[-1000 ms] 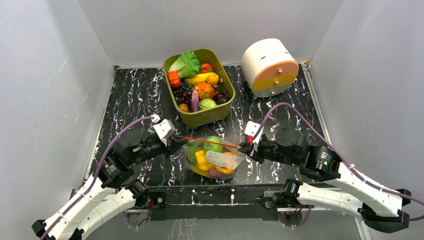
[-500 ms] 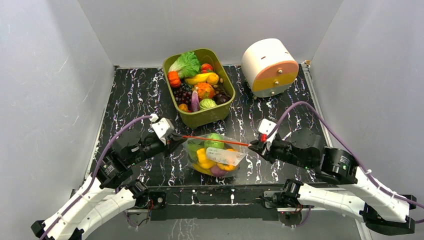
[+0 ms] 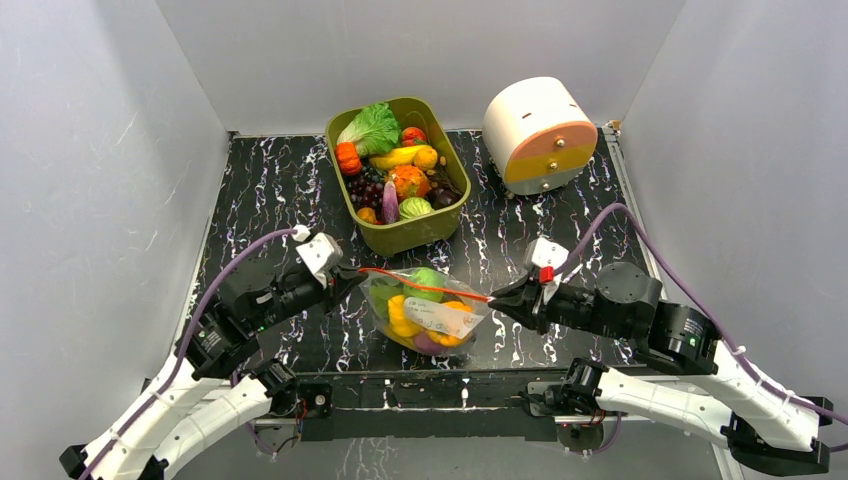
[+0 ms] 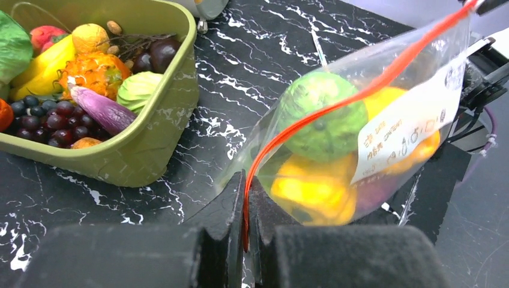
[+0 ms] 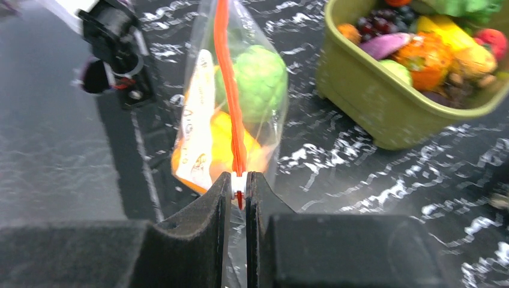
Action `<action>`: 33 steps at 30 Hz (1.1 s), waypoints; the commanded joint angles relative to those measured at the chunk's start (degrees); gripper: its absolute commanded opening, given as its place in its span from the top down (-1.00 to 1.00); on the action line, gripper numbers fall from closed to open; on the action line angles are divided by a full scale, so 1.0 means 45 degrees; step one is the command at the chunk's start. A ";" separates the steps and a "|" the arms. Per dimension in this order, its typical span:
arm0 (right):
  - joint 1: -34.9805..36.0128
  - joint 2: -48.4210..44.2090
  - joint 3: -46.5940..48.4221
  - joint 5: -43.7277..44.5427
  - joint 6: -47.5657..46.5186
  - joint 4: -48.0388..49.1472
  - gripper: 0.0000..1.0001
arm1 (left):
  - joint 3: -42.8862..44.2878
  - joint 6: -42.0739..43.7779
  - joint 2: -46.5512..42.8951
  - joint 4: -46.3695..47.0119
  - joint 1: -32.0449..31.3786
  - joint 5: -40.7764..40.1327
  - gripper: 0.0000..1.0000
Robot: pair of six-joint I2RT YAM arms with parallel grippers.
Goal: Place the food in the zip-top bag and seal the zipper
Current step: Zip the zipper food storage bag at the center of the board, then place the zipper food storage bag at the center of the board.
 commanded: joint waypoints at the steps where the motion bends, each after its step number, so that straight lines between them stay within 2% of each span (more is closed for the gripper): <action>1: -0.0063 -0.0573 -0.0305 -0.2380 0.1893 0.3238 1.00 | 0.1478 -0.0441 -0.0376 -0.0651 0.0079 0.0414 1.00; 8: -0.0065 -0.0230 -0.1439 -0.2253 0.3791 0.3558 1.00 | 0.1543 -0.2113 -0.0767 -0.1430 0.0079 0.0857 1.00; 11: -0.0059 0.0068 -0.2101 -0.0848 0.4299 0.4006 1.00 | 0.0960 -0.2173 -0.0639 -0.1503 0.0079 0.0643 1.00; 16: -0.0067 0.1683 -0.2333 0.2087 0.4443 0.3531 1.00 | 0.0694 -0.1798 0.0695 -0.1976 0.0079 -0.1006 0.98; 19: -0.0068 0.2564 -0.2422 0.3182 0.4402 0.3648 1.00 | 0.0973 -0.1732 0.1564 -0.2061 0.0079 -0.1455 0.70; 22: -0.0068 0.3070 -0.2732 0.3721 0.4215 0.4046 1.00 | 0.1192 -0.1548 0.1865 -0.1589 0.0079 -0.1126 0.25; 26: -0.0114 0.3401 -0.3139 0.5217 0.4186 0.4256 1.00 | 0.1286 -0.1615 0.1423 -0.0937 0.0079 -0.1341 -0.19; 30: -0.0320 0.3329 -0.3502 0.5788 0.3857 0.4936 1.00 | 0.1399 -0.1803 0.1029 -0.0933 0.0079 -0.2593 -0.73; 32: -0.0506 0.3342 -0.3560 0.5921 0.3590 0.5282 1.00 | 0.1472 -0.1824 0.0907 -0.1048 0.0079 -0.2986 -0.95; 33: -0.0625 0.3387 -0.3537 0.5887 0.3379 0.5440 1.00 | 0.1494 -0.1828 0.0881 -0.1100 0.0079 -0.3070 -0.97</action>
